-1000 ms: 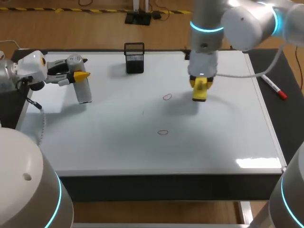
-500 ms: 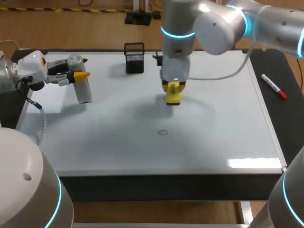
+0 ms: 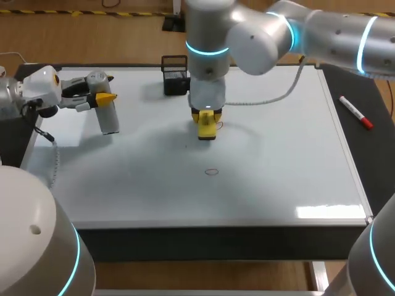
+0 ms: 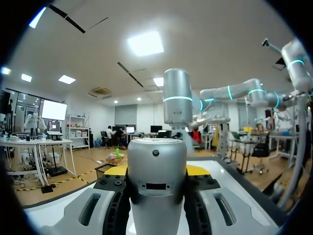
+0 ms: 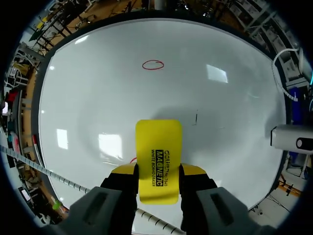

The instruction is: Pick up the inspection probe, press it on each red-marked spot on the whiteboard one by one, put down the probe, pick up the eraser, and wipe off all the red marks.

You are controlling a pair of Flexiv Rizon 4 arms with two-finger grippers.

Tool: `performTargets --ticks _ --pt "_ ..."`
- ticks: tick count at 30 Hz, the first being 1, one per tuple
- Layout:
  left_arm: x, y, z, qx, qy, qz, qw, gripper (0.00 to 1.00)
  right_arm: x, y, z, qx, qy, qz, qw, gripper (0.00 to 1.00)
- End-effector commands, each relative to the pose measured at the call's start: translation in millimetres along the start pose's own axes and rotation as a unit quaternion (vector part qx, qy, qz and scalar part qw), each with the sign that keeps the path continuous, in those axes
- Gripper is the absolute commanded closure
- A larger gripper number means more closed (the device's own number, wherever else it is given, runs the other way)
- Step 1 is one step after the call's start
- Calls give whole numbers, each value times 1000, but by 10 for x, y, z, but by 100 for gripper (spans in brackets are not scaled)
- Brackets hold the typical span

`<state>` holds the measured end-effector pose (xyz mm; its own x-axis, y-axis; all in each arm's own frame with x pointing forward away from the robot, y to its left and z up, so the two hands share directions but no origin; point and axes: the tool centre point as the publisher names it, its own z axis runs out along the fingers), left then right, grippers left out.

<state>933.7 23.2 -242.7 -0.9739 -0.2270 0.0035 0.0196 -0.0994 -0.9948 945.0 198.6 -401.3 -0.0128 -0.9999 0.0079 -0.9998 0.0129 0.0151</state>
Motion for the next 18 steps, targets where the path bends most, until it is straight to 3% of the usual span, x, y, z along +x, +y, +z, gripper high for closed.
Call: performTargets --ticks 1,18 --pt "5 -11 -4 0 0 0 1000 100 -50 -36 57 -2 4 -1 1000 100" --pt "5 -11 -4 0 0 0 1000 100 -6 -63 182 -5 5 -5 1000 100"
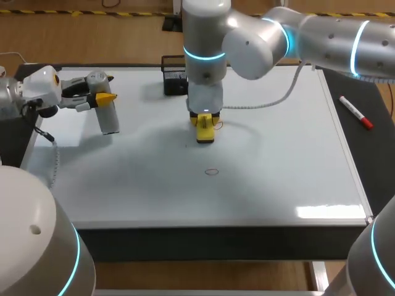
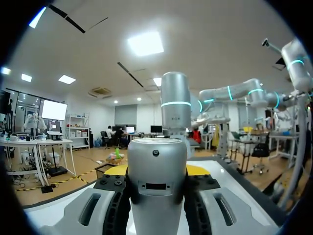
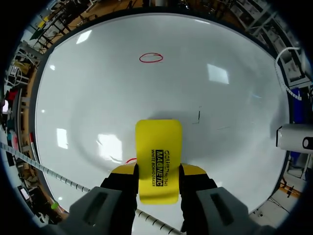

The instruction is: Pick up the inspection probe, press it on each red-marked spot on the whiteboard one by one, put down the probe, pick up the eraser, and wipe off all the red marks.

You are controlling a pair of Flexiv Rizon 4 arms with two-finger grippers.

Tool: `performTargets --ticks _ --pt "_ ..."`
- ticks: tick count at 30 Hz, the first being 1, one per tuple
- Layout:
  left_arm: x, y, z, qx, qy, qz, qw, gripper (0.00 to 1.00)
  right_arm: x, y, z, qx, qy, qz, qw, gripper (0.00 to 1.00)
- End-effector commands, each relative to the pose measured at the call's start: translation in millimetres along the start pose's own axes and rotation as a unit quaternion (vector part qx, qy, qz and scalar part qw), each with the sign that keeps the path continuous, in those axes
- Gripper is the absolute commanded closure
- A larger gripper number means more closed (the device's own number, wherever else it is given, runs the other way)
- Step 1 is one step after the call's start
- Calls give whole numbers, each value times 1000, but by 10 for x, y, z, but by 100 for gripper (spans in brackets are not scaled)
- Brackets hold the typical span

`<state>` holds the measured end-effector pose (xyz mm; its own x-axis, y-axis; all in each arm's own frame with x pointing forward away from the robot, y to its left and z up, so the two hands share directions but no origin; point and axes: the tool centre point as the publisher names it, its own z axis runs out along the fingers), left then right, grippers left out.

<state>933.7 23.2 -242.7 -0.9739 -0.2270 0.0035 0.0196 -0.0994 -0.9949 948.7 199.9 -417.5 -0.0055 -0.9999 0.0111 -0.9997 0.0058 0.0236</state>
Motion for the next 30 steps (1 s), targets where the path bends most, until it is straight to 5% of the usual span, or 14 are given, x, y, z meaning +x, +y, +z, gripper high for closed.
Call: performTargets --ticks 1,14,30 --pt "5 -11 -5 0 0 0 1000 100 13 -29 28 -2 4 -2 1000 100" --pt "5 -11 -5 0 0 0 1000 100 191 -46 71 -1 17 6 1000 100" --pt "5 -11 -5 0 0 0 1000 100 731 -96 86 -4 21 49 999 100"
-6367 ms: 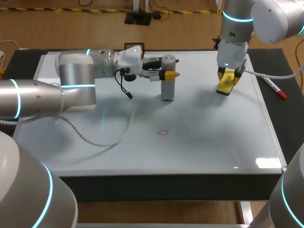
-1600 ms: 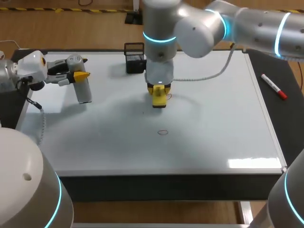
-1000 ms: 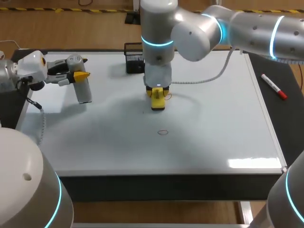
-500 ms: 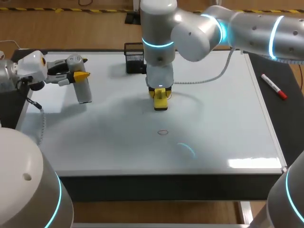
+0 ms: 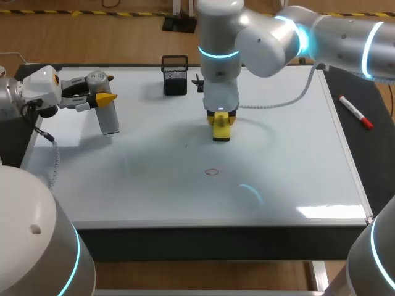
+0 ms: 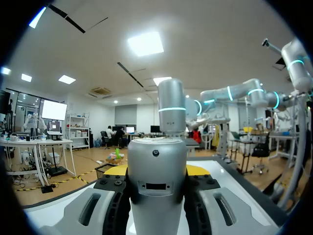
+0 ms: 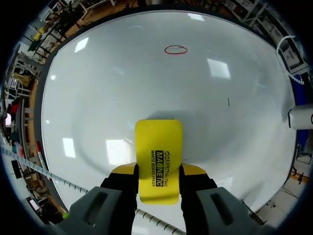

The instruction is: Pick up the inspection probe, press it on each red-marked spot on the whiteboard one by one, put down the probe, pick up the eraser, and wipe off all the red marks.

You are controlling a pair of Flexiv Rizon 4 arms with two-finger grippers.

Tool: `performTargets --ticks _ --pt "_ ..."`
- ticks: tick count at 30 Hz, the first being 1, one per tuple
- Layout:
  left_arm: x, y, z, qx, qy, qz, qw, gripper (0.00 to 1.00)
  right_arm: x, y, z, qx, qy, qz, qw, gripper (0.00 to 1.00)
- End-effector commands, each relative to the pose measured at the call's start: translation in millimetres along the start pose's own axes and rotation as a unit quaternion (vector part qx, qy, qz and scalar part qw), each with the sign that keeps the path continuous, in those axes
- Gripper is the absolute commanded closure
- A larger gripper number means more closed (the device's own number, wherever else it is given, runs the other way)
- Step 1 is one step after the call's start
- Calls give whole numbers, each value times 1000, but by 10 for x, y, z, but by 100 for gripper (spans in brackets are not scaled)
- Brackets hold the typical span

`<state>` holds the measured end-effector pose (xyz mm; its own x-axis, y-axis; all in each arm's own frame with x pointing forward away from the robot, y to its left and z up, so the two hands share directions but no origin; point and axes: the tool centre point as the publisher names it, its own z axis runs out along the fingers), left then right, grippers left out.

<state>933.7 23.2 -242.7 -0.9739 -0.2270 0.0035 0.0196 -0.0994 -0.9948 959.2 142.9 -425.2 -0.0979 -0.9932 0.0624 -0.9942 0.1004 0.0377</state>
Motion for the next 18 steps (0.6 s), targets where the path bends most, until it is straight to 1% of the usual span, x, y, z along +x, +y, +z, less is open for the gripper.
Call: performTargets --ticks 1,6,11,13,18 --pt "5 -11 -4 0 0 0 1000 100 192 -10 8 5 -3 4 1000 100" --pt "5 -11 -4 0 0 0 1000 100 295 -31 -6 7 2 9 1000 100" --pt "5 -11 -4 0 0 0 1000 100 329 -37 -51 8 0 11 1000 100" --pt "5 -11 -4 0 0 0 1000 100 333 -23 -105 1 -5 1 1000 100" --pt "5 -11 -4 0 0 0 1000 100 428 -50 -329 9 -12 -5 1000 100"
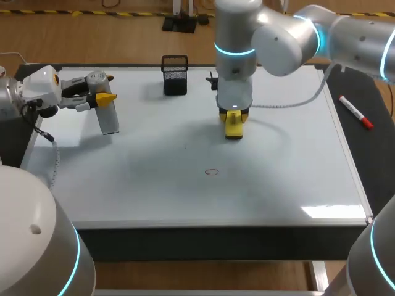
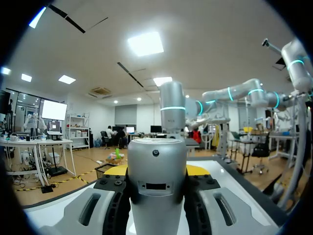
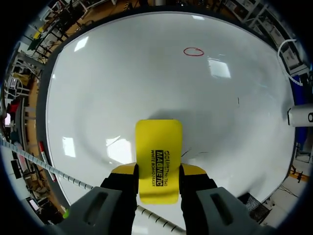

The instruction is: Pick up the inspection probe, press it on each red-marked spot on the whiteboard one by one, put down the probe, pick up the eraser, and wipe off all the red marks.

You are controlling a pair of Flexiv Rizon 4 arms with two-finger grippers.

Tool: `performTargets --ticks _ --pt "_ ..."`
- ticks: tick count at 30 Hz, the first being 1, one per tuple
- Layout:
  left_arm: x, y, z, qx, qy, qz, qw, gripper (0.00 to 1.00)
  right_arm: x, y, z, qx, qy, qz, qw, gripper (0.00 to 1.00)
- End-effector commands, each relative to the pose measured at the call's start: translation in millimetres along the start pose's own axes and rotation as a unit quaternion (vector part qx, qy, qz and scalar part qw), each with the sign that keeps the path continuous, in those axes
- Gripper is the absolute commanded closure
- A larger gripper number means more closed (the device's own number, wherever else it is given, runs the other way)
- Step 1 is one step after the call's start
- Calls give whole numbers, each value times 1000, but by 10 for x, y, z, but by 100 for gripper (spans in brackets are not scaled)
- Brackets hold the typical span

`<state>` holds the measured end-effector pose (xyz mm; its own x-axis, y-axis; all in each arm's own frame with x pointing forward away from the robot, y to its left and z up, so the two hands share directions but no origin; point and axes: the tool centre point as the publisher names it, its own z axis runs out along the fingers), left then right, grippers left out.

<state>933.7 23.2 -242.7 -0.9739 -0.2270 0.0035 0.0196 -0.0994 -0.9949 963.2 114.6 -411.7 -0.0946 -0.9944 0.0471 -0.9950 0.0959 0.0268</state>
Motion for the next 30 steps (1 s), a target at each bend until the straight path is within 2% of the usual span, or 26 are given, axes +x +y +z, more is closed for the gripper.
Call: performTargets --ticks 1,7,13,20,25,30 --pt "5 -11 -5 0 0 0 1000 100 166 -5 -252 4 -4 -4 1000 100" --pt "5 -11 -5 0 0 0 1000 100 406 -127 -375 8 -5 13 1000 100" --pt "5 -11 -5 0 0 0 1000 100 732 -212 -410 5 -18 38 999 100" --pt "5 -11 -5 0 0 0 1000 100 1085 -272 -404 -1 -12 57 998 100" --pt "5 -11 -5 0 0 0 1000 100 1212 -287 -390 -5 -8 65 998 100" --pt "5 -11 -5 0 0 0 1000 100 1256 -290 -381 -9 -8 69 998 100"
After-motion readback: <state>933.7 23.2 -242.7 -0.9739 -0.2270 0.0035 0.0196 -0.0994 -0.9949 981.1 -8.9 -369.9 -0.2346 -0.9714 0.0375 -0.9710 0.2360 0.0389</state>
